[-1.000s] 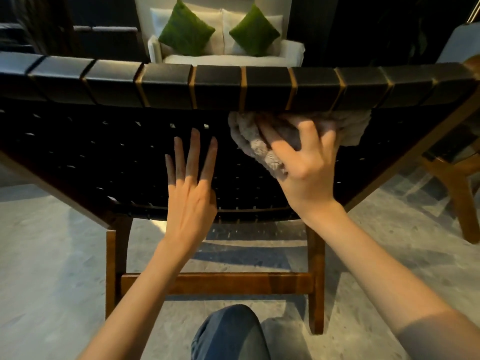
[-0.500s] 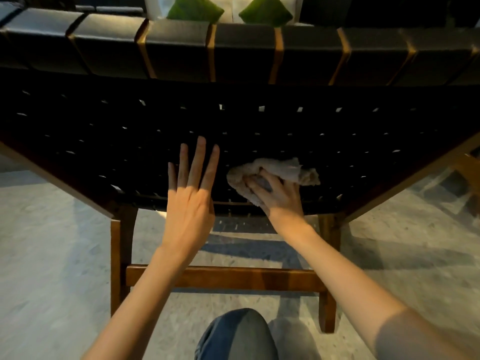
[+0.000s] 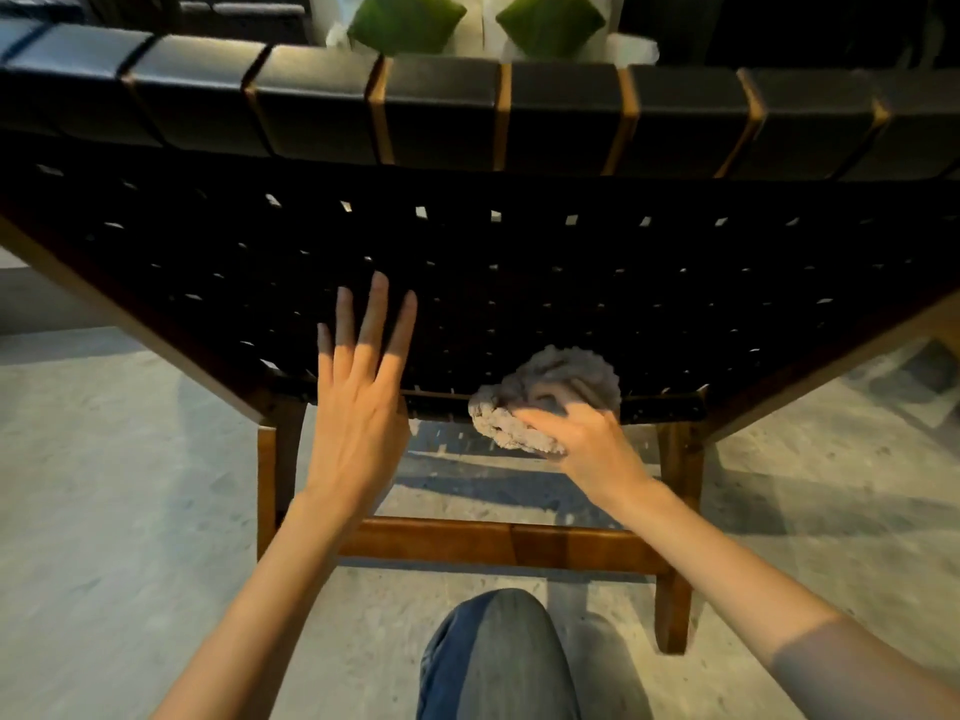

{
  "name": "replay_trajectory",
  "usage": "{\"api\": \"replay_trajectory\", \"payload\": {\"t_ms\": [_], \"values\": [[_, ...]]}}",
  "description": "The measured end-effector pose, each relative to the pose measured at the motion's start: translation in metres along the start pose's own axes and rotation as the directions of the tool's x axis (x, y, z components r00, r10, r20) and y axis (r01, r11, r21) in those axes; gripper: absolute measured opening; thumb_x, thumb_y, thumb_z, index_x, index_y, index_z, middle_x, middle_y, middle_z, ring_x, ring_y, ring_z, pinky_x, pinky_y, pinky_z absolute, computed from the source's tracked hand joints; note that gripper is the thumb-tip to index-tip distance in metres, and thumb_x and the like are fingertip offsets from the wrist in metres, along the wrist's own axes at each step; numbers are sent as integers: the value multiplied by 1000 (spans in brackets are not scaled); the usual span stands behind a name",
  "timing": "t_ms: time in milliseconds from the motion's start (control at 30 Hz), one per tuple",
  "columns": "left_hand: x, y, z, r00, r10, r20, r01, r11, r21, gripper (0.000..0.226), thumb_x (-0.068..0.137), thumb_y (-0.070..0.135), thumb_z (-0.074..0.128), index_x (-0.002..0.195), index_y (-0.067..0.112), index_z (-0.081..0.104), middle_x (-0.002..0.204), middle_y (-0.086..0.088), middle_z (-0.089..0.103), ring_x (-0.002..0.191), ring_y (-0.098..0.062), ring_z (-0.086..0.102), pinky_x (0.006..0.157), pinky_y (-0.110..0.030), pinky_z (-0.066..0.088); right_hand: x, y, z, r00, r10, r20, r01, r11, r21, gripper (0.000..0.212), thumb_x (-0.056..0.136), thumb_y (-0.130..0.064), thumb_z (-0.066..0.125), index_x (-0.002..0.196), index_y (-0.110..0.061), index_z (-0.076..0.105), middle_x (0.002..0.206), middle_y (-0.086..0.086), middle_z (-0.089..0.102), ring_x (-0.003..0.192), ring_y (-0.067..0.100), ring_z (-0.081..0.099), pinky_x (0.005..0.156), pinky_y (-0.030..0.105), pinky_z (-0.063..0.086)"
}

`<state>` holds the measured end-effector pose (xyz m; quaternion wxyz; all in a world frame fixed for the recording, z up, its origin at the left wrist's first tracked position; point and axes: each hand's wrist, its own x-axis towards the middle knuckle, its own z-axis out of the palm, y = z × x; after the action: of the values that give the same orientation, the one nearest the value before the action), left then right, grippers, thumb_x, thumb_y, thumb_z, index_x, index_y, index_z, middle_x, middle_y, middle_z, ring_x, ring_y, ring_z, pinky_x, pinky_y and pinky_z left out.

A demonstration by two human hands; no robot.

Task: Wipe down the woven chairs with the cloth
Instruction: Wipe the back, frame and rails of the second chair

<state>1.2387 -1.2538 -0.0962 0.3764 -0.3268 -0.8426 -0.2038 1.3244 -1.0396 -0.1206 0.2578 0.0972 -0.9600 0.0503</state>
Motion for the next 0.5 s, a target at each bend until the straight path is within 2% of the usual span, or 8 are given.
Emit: {"api": "replay_trajectory", "payload": {"t_ms": [33,67,133,167,200,267,367,500], "values": [[3,-4,-4,1000,-12,-14,12,1000,0,85,80,-17,56,148,11,13,155,-17,5,141,-34,-6,116,-57,4,2,-7,-16,978,-75,-194,77,997,4,56,65,22,68,115,-5,67,105,21,65,90,38,64,65,34,53],[7,-8,-8,1000,-22,-22,22,1000,-4,85,80,-16,57,148,11,14,155,-19,4,141,-37,-6,116,-57,4,7,-15,-33,918,-152,-367,158,987,-14,56,67,23,67,115,-4,67,100,20,66,84,37,62,66,34,51],[14,-11,-15,999,-38,-26,37,999,-11,86,80,-12,61,149,11,16,155,-20,2,142,-42,-4,116,-58,5,27,-29,-62,761,-271,-589,268,959,-94,51,76,15,70,121,-6,62,105,16,60,83,33,53,68,35,49],[17,-10,-18,999,-37,-26,36,999,-13,86,80,-11,62,149,11,17,154,-19,1,142,-44,-3,116,-58,6,38,-35,-74,717,-276,-641,266,957,-114,47,78,9,72,122,-6,60,106,15,57,82,33,51,68,36,47],[20,-9,-20,999,-32,-27,32,999,-18,84,81,-11,61,149,11,17,154,-18,0,142,-44,-3,115,-59,7,48,-40,-83,701,-258,-665,232,964,-130,43,80,4,73,120,-6,61,106,16,58,80,33,51,67,36,46],[22,-6,-22,999,-31,-35,30,999,-38,82,82,-12,57,150,11,17,155,-17,-1,143,-43,-3,114,-61,10,67,-49,-93,735,-186,-652,75,978,-194,35,76,-2,77,110,-7,69,100,20,64,72,37,56,69,37,46],[24,-5,-23,999,-35,-38,33,999,-42,82,83,-10,57,150,14,16,155,-16,-2,143,-42,-4,114,-61,11,85,-59,-97,758,-121,-640,-95,952,-292,34,64,0,77,94,-15,72,100,19,63,73,46,61,74,51,47],[24,-10,-18,998,-47,-38,44,997,-63,81,84,-7,59,150,17,18,155,-19,-3,143,-42,-8,115,-60,9,94,-55,-86,722,-173,-670,-79,942,-328,36,71,-1,69,101,-19,75,109,14,67,89,48,57,70,52,50]]}}
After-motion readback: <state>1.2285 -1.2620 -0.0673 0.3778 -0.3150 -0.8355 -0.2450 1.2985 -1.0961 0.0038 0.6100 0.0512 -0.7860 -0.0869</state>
